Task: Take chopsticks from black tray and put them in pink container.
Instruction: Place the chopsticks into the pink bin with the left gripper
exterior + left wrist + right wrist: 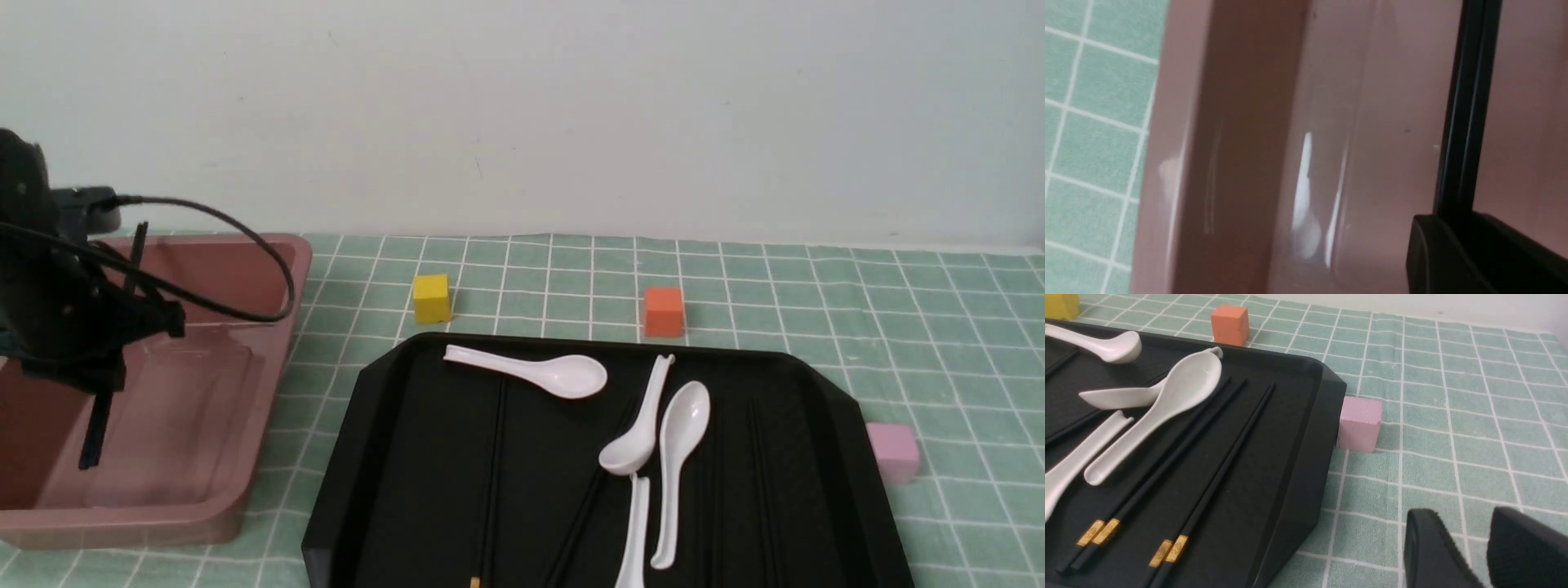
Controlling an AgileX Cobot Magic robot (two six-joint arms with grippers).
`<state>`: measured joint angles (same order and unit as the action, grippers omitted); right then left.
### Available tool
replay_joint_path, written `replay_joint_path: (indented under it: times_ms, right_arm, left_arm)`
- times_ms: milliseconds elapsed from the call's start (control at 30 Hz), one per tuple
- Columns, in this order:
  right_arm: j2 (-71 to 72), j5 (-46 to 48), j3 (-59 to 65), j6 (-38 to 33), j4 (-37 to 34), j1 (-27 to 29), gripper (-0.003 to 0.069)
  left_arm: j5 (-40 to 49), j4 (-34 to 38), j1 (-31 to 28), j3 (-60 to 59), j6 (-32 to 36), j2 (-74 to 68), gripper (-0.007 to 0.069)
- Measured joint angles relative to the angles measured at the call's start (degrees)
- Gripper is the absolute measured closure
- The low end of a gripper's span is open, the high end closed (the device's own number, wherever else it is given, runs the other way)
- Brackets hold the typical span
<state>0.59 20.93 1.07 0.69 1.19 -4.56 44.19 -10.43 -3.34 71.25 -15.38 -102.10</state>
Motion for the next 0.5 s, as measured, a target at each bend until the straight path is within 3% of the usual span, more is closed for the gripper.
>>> replay_joint_path:
  times_ms: [167, 300, 400, 500]
  right_arm:
    - [0.0, 0.0, 0.0, 0.0, 0.0, 0.0, 0.0419]
    - [0.0, 0.0, 0.0, 0.0, 0.0, 0.0, 0.0419]
    - [0.0, 0.0, 0.0, 0.0, 0.0, 0.0, 0.0419]
    - [0.0, 0.0, 0.0, 0.0, 0.0, 0.0, 0.0419]
  left_arm:
    - [-0.16, -2.57, 0.0, 0.0, -2.9, -4.53, 0.0353]
    - [1.39, -2.62, 0.0, 0.4, -5.02, -4.55, 0.0313]
    - [4.43, -1.47, 0.0, 1.76, -5.84, -1.89, 0.0383]
    - [8.46, 2.52, 0.0, 1.89, -5.89, 4.26, 0.0557]
